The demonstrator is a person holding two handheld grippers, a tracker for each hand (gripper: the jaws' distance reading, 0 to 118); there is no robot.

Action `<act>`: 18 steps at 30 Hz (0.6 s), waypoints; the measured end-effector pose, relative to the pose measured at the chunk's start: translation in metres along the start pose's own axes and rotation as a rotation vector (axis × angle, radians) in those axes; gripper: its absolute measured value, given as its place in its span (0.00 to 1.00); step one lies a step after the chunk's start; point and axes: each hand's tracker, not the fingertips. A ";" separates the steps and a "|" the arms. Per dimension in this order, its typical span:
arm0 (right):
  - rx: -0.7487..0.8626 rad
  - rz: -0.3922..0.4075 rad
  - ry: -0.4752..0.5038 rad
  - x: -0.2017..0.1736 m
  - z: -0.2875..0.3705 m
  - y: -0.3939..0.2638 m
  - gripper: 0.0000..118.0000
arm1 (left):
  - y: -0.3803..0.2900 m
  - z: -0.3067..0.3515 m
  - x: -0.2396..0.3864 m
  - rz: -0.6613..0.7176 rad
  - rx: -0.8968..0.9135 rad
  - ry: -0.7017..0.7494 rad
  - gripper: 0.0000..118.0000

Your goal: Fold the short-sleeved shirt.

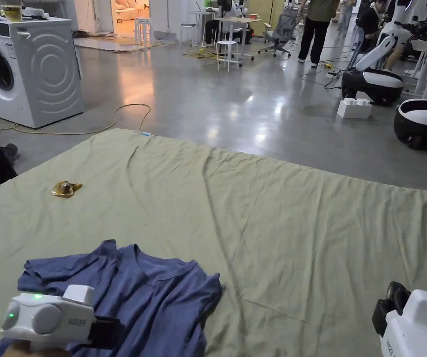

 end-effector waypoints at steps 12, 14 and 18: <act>-0.032 0.045 0.020 -0.013 -0.004 -0.011 0.00 | -0.032 0.004 0.047 -0.180 0.110 0.192 0.08; -0.037 0.047 0.024 -0.015 -0.004 -0.014 0.00 | -0.038 0.006 0.054 -0.221 0.121 0.259 0.03; -0.049 0.048 0.028 -0.015 -0.001 -0.019 0.00 | -0.054 0.015 0.059 -0.197 0.129 0.220 0.03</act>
